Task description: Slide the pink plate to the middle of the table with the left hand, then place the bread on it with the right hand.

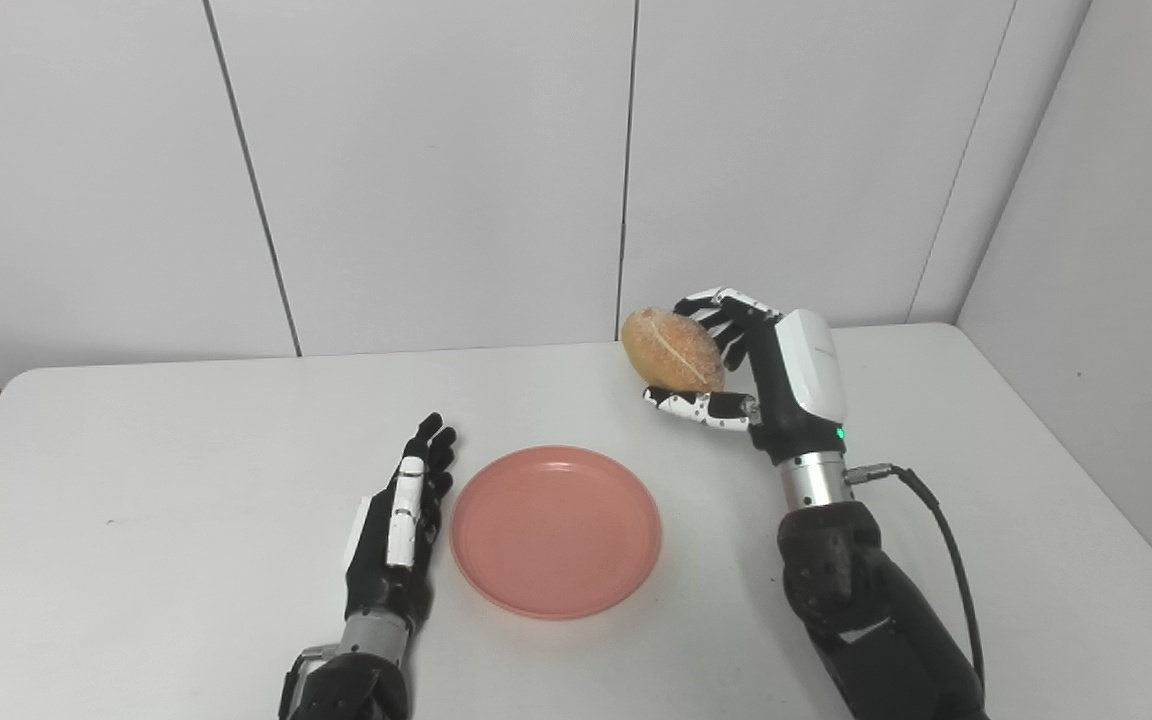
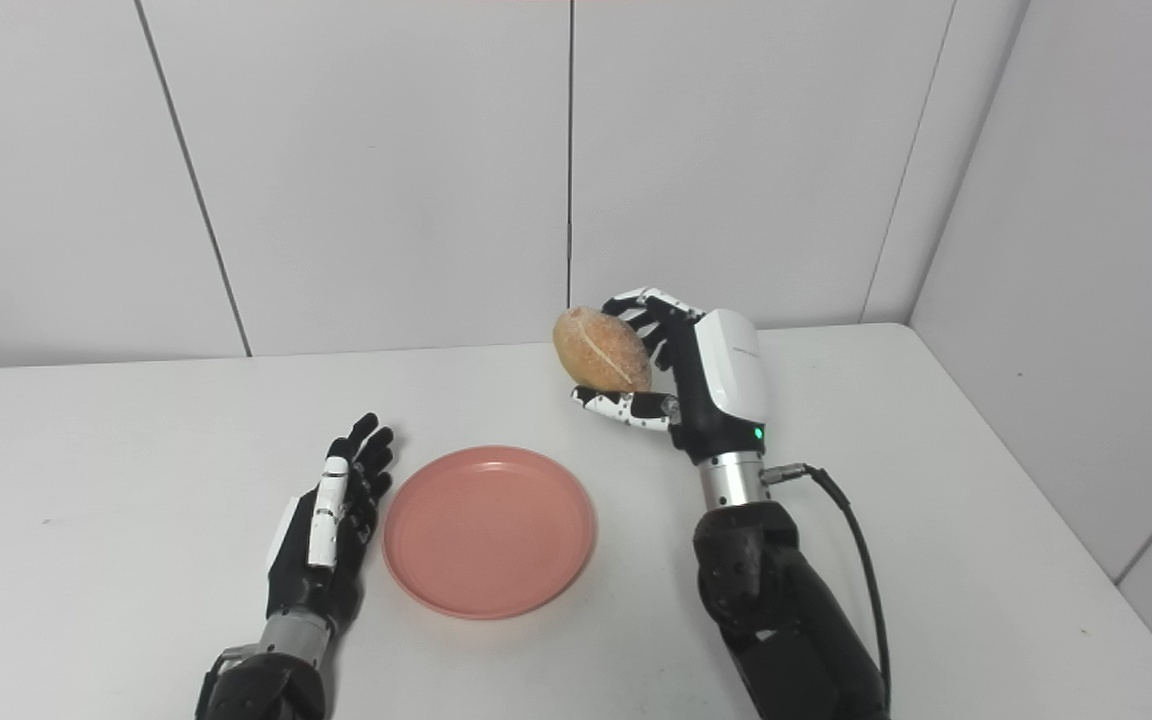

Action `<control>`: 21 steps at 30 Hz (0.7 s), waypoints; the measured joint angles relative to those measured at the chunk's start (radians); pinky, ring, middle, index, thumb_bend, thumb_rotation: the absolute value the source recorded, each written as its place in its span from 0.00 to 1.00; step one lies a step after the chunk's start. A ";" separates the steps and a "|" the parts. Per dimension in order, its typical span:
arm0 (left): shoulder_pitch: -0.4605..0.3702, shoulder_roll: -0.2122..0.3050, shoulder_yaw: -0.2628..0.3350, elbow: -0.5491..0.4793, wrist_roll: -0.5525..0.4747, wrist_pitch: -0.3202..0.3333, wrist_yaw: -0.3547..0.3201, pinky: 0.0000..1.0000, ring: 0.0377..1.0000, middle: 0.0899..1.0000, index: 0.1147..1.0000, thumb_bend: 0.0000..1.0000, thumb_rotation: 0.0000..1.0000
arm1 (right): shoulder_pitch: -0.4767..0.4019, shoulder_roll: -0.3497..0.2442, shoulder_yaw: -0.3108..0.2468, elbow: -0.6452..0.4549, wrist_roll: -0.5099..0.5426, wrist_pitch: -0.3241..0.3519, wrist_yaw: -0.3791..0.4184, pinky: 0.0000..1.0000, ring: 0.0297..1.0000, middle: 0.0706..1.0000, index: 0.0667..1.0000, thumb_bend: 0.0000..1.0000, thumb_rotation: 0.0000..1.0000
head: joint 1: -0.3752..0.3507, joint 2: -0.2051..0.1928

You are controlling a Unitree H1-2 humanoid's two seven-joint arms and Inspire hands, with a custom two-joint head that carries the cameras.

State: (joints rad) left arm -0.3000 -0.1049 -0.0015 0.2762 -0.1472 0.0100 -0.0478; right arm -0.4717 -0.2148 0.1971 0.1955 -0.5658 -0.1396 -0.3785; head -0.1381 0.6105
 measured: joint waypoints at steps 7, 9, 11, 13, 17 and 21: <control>-0.001 -0.017 0.014 -0.005 -0.006 0.006 0.017 1.00 0.97 0.93 0.90 0.43 1.00 | 0.049 0.049 0.065 -0.048 -0.024 0.000 0.086 0.33 0.40 0.41 0.49 0.52 0.00 | 0.009 0.011; -0.001 -0.020 0.016 -0.006 -0.006 0.007 0.018 1.00 0.96 0.93 0.90 0.42 1.00 | 0.056 0.060 0.082 -0.042 -0.034 -0.001 0.098 0.33 0.41 0.41 0.49 0.52 0.00 | 0.012 0.009; -0.001 -0.021 0.016 -0.006 -0.006 0.008 0.019 1.00 0.97 0.93 0.90 0.41 1.00 | 0.057 0.068 0.091 -0.023 -0.037 -0.015 0.104 0.35 0.43 0.42 0.49 0.52 0.00 | 0.015 0.011; -0.001 -0.022 0.016 -0.006 -0.006 0.007 0.019 1.00 0.96 0.93 0.90 0.41 1.00 | 0.059 0.067 0.101 0.000 -0.042 -0.039 0.108 0.36 0.43 0.42 0.49 0.52 0.00 | 0.017 0.011; -0.001 -0.023 0.016 -0.006 -0.006 0.006 0.018 1.00 0.96 0.93 0.90 0.41 1.00 | 0.068 0.061 0.121 0.050 -0.049 -0.062 0.130 0.35 0.43 0.42 0.49 0.52 0.00 | 0.023 0.017; -0.001 -0.025 0.016 -0.010 -0.006 0.008 0.019 1.00 0.96 0.93 0.89 0.42 1.00 | 0.087 0.060 0.146 0.066 -0.080 -0.062 0.171 0.32 0.40 0.41 0.50 0.51 0.00 | 0.026 0.020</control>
State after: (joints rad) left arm -0.3010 -0.1297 0.0146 0.2657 -0.1535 0.0179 -0.0288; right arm -0.3849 -0.1544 0.3434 0.2617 -0.6454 -0.2019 -0.2079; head -0.1120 0.6305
